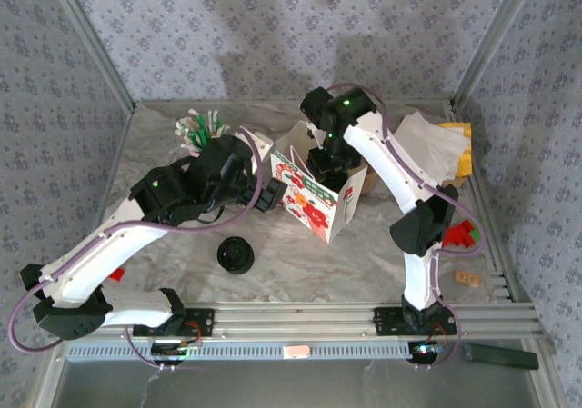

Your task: Pack the takeout coffee

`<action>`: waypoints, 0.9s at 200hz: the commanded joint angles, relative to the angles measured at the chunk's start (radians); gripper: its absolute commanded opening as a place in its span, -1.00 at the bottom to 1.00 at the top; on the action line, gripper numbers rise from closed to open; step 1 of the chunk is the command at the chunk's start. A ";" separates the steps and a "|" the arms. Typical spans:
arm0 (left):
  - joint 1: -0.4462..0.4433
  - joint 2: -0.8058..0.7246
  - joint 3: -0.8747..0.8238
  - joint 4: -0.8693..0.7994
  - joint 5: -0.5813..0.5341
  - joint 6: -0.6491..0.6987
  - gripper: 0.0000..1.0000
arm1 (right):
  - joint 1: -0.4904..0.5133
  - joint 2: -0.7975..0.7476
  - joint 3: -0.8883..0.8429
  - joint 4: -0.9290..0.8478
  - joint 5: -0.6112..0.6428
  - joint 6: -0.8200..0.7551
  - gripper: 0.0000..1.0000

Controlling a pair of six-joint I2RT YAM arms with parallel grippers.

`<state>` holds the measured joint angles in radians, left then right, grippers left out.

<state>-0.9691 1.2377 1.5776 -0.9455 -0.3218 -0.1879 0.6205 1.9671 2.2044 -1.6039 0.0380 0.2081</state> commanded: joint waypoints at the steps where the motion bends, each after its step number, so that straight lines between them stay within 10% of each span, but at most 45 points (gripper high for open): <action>1: 0.012 -0.021 -0.001 0.015 0.028 -0.031 0.99 | 0.005 0.033 0.018 -0.192 0.023 -0.019 0.09; 180: 0.024 -0.015 0.008 0.016 0.053 -0.039 0.99 | 0.012 0.044 -0.012 -0.192 0.047 -0.024 0.10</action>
<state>-0.9493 1.2324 1.5646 -0.9394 -0.2768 -0.2218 0.6334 2.0216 2.1937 -1.6043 0.0685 0.1936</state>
